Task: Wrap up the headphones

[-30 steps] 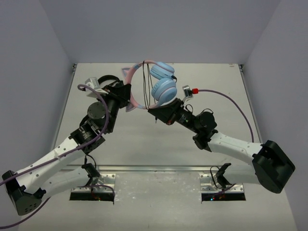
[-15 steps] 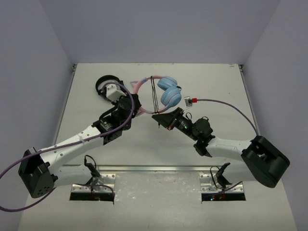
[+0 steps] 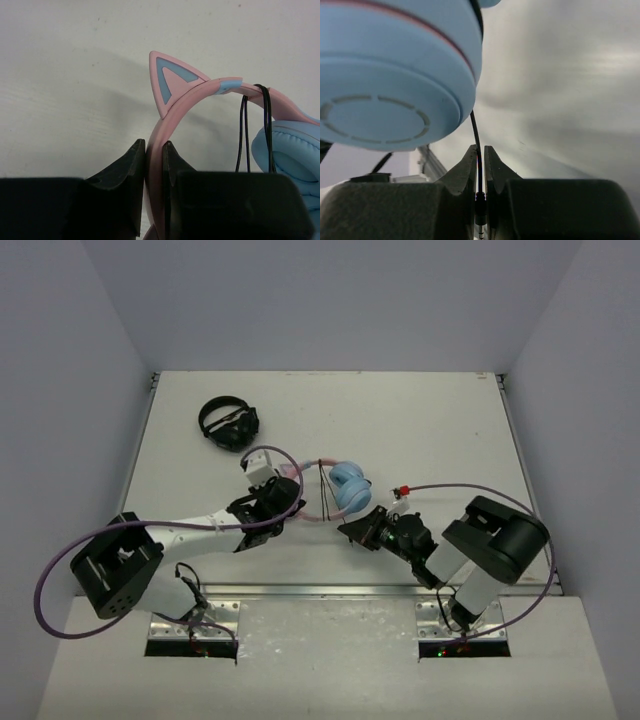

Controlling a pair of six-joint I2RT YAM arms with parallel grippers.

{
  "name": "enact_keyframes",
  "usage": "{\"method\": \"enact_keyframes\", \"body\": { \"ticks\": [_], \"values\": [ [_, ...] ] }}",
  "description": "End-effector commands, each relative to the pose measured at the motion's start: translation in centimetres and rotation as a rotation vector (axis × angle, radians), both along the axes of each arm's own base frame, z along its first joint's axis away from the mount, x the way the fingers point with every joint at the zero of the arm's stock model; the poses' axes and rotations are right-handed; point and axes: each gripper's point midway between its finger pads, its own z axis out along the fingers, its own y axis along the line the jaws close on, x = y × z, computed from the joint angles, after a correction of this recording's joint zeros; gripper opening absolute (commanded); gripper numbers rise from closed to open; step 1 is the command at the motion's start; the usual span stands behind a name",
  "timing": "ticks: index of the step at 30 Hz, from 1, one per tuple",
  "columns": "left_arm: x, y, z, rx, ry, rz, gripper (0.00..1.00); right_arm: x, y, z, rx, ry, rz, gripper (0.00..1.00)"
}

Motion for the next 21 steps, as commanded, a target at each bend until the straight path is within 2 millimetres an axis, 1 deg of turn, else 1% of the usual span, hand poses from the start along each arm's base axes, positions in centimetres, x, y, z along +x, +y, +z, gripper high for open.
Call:
{"method": "enact_keyframes", "body": {
  "ticks": [1, 2, 3, 4, 5, 8, 9, 10, 11, 12, 13, 18, 21],
  "values": [
    [1.6, -1.6, 3.1, -0.219, -0.163, 0.085, 0.0, -1.3, 0.6, 4.5, 0.203, -0.098, 0.036, 0.07],
    [1.1, -2.2, 2.8, -0.221, -0.161, 0.072, 0.0, -1.9, 0.9, 4.1, 0.191, -0.087, 0.051, 0.07],
    [0.8, -2.1, 1.9, -0.225, -0.148, 0.08, 0.0, -2.1, 1.0, 3.8, 0.183, -0.085, 0.056, 0.07],
    [0.5, -2.1, 1.2, -0.229, -0.131, 0.081, 0.0, -2.7, 0.6, 3.0, 0.153, -0.077, 0.059, 0.07],
    [0.1, -1.9, -0.1, -0.222, -0.109, 0.081, 0.0, -3.1, 0.7, 2.9, 0.145, -0.081, 0.065, 0.08],
    [-0.5, -2.4, -1.6, -0.229, -0.088, 0.065, 0.0, -4.3, 1.5, 2.0, 0.121, -0.06, 0.11, 0.14],
    [-0.6, -2.6, -1.9, -0.232, -0.085, 0.068, 0.0, -4.6, 1.8, 1.6, 0.12, -0.043, 0.126, 0.15],
    [-0.7, -2.6, -2.2, -0.224, -0.081, 0.071, 0.0, -4.9, 2.0, 0.7, 0.113, -0.002, 0.134, 0.15],
    [-1.0, -3.0, -2.9, -0.207, -0.069, 0.067, 0.0, -5.4, 2.2, 0.3, 0.108, 0.016, 0.147, 0.15],
    [-0.9, -3.4, -2.6, -0.219, -0.075, 0.077, 0.0, -5.6, 2.3, 0.0, 0.104, 0.029, 0.15, 0.15],
    [-1.2, -3.3, -2.9, -0.194, -0.075, 0.087, 0.0, -6.2, 2.5, -0.3, 0.099, 0.042, 0.165, 0.15],
    [-1.2, -3.8, -3.8, -0.177, -0.076, 0.079, 0.01, -6.7, 2.9, -0.1, 0.088, 0.009, 0.181, 0.16],
    [-1.4, -3.3, -4.7, -0.157, -0.08, 0.071, 0.0, -6.7, 2.9, 0.1, 0.094, 0.009, 0.177, 0.16]
  ]
}}
